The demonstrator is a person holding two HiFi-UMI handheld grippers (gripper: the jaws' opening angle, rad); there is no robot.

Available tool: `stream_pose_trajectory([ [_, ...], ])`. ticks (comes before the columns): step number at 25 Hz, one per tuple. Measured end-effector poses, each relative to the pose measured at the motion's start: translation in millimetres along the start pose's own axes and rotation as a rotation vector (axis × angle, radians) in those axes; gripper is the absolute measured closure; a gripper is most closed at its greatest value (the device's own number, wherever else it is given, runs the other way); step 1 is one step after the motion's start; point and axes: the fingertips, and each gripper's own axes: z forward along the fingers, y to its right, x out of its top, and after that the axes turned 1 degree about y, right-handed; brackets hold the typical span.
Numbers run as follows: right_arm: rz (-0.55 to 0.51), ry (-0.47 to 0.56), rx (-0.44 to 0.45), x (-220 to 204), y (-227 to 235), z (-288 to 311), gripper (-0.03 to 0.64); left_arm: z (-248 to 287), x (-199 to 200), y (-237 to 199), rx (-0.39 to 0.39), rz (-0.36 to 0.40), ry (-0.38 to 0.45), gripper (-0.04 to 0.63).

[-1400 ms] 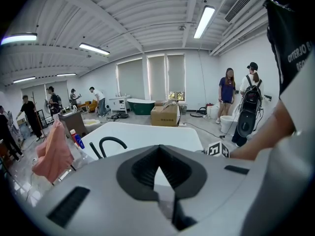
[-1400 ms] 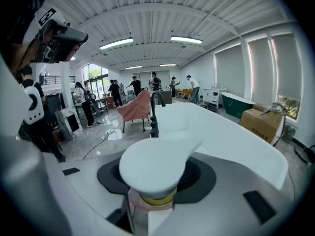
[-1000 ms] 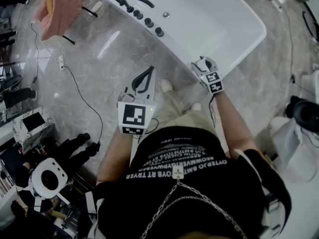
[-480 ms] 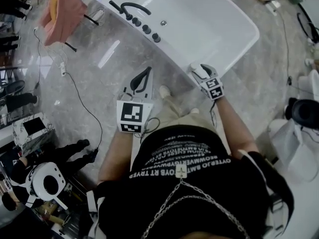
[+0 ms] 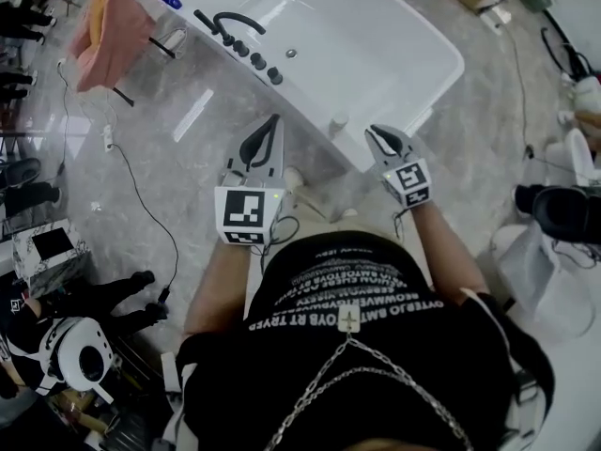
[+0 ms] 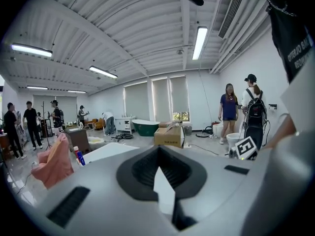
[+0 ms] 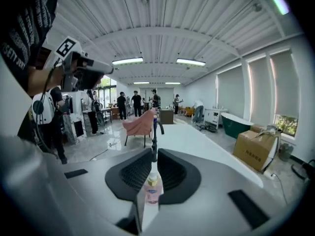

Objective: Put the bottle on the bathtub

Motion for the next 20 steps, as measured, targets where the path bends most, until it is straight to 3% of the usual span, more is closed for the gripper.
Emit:
stream_pose_trajectory([
  [4, -0.003, 0.129, -0.003, 59.2, -0.6, -42.0, 0.612, -11.5, 17.1, 23.5, 0.014, -0.011, 0.045, 0.598],
  [9, -0.016, 0.139, 0.008, 98.0, -6.2, -85.7, 0.614, -31.2, 30.4, 44.7, 0.058, -0.028, 0.079, 0.598],
  [13, 0.057, 0.178, 0.039, 123.4, -12.3, -110.1, 0.615, -44.4, 29.8, 52.7, 0.087, -0.021, 0.061, 0.598],
  [20, 0.004, 0.191, 0.030, 144.7, -27.5, -124.4, 0.615, -60.1, 20.4, 52.2, 0.069, -0.056, 0.036, 0.598],
])
